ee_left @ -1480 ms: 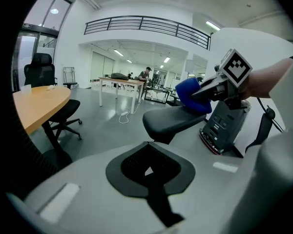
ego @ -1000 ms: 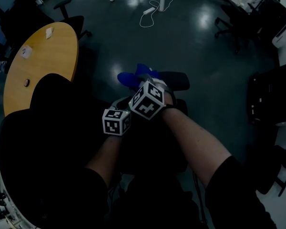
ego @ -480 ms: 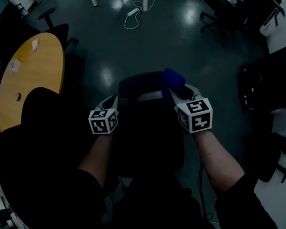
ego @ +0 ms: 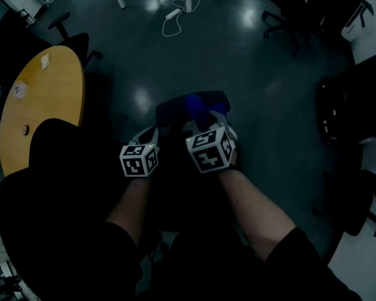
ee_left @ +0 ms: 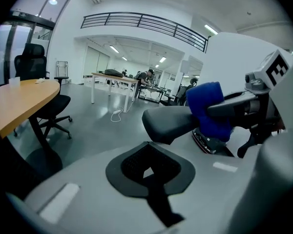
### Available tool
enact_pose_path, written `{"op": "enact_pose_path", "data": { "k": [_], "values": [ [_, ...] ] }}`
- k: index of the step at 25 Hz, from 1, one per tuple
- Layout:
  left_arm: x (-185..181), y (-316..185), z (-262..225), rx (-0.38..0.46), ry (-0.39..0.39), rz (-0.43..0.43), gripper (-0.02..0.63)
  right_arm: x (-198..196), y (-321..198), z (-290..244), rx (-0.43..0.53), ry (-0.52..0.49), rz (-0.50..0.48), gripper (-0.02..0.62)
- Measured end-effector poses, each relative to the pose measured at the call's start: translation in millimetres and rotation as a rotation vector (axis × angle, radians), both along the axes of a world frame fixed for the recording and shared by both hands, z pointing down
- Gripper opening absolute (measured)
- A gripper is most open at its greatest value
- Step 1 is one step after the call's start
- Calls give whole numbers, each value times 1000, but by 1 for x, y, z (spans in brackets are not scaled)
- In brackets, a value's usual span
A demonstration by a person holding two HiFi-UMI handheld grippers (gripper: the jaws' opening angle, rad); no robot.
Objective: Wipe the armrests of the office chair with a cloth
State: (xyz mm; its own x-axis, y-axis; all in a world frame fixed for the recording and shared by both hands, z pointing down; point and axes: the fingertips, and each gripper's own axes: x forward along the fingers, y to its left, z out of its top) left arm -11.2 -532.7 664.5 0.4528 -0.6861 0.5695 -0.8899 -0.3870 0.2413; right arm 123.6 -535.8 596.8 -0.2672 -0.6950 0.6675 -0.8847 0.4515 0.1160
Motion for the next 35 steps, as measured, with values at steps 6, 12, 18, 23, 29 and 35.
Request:
{"op": "enact_pose_path", "data": {
  "k": [6, 12, 18, 23, 29, 35],
  "values": [
    [-12, 14, 2, -7, -11, 1, 15, -98, 15, 4, -55, -78, -177, 100],
    [-27, 38, 5, -33, -26, -61, 15, -154, 55, 2, -199, -294, -301, 100],
    [-14, 85, -17, -47, 16, -108, 15, -113, 122, -48, -125, -398, -257, 100],
    [45, 139, -114, 94, 204, -40, 15, -37, 222, -131, 42, -425, -91, 101],
    [96, 268, -206, 182, 260, 215, 15, 20, 349, -176, 111, -423, -10, 100],
    [80, 403, -257, 258, 288, 305, 15, 34, 449, -183, 170, -503, 24, 101]
  ]
}}
